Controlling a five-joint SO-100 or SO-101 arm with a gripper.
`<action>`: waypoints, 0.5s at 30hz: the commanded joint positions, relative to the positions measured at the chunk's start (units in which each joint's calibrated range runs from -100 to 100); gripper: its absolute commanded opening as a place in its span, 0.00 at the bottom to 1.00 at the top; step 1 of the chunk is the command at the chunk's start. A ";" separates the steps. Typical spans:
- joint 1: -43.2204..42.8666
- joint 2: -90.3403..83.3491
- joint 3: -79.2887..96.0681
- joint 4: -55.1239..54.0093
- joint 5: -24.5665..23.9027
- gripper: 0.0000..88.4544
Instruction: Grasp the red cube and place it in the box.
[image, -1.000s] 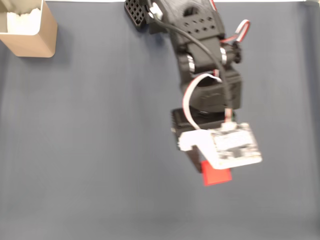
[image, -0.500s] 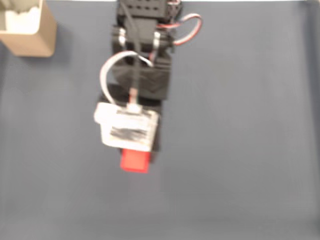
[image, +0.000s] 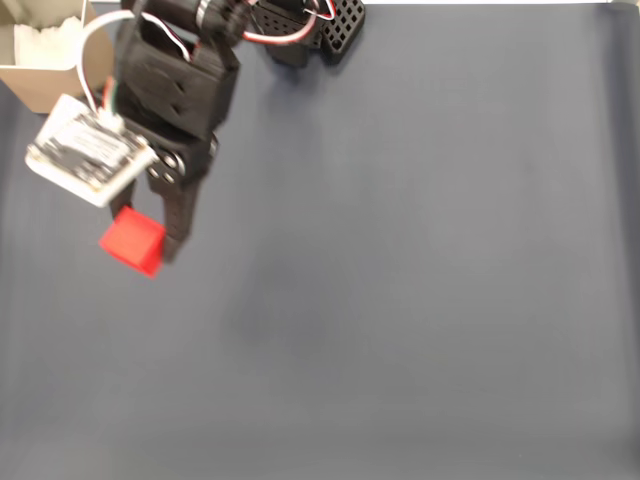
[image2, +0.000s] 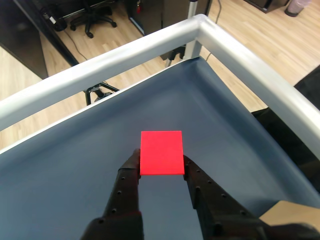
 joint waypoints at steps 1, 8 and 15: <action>3.63 -4.49 0.18 1.30 0.34 0.09; 10.66 -9.17 3.74 3.27 0.44 0.09; 17.34 -13.07 7.57 4.01 0.49 0.08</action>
